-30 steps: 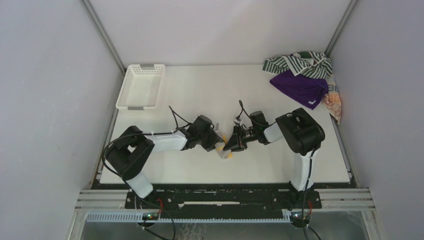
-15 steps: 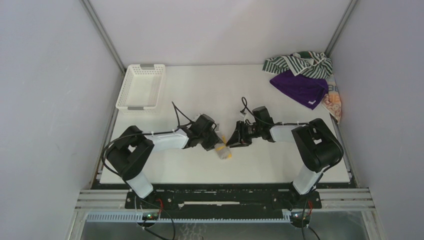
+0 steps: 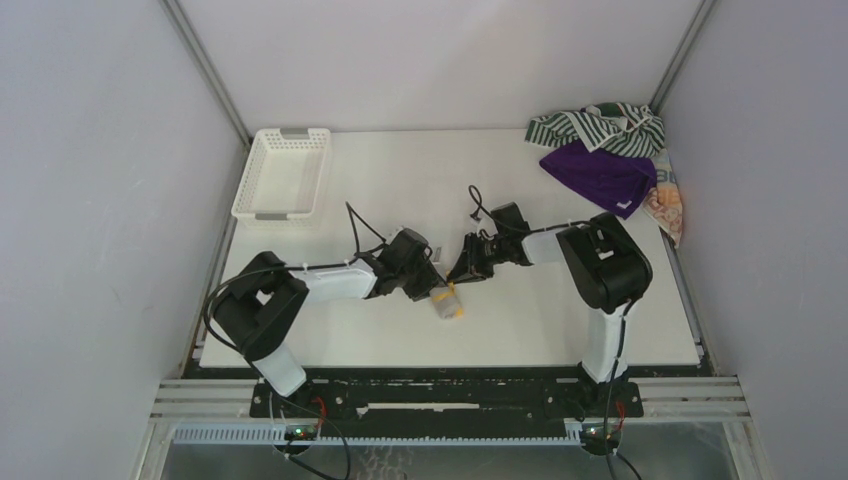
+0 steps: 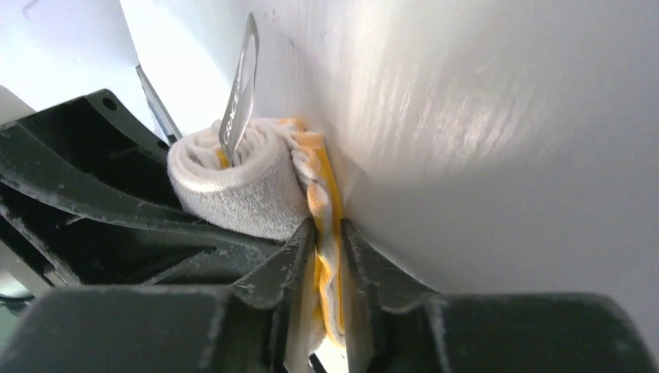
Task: Roll the towels
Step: Roll the towel at the center of the board.
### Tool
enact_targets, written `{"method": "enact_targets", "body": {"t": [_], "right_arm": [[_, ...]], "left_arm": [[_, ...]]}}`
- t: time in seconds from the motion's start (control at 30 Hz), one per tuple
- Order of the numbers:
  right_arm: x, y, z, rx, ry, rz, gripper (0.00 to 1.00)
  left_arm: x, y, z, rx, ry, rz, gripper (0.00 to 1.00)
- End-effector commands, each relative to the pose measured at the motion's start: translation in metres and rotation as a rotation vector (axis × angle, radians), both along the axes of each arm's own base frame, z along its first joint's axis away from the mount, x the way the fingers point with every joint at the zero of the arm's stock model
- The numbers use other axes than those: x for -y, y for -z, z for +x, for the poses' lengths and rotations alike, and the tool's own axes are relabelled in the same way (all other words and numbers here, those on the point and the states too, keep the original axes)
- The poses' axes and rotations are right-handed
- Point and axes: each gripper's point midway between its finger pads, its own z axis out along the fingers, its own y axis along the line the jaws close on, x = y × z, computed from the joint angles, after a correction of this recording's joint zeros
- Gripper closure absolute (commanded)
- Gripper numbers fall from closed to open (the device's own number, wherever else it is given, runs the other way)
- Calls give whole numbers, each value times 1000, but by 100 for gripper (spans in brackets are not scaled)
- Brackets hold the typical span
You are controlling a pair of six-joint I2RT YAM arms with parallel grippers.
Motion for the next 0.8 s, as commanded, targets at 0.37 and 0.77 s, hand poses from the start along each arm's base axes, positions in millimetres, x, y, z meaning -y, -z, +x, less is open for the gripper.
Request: {"method": "enact_targets", "body": {"t": [0.37, 0.77], "right_arm": [[-8, 14, 11, 28, -18, -42, 90], [2, -46, 27, 111, 50, 34, 58]], "left_arm": [[-32, -4, -8, 28, 183, 282, 58], [-53, 5, -8, -2, 237, 483, 55]]}}
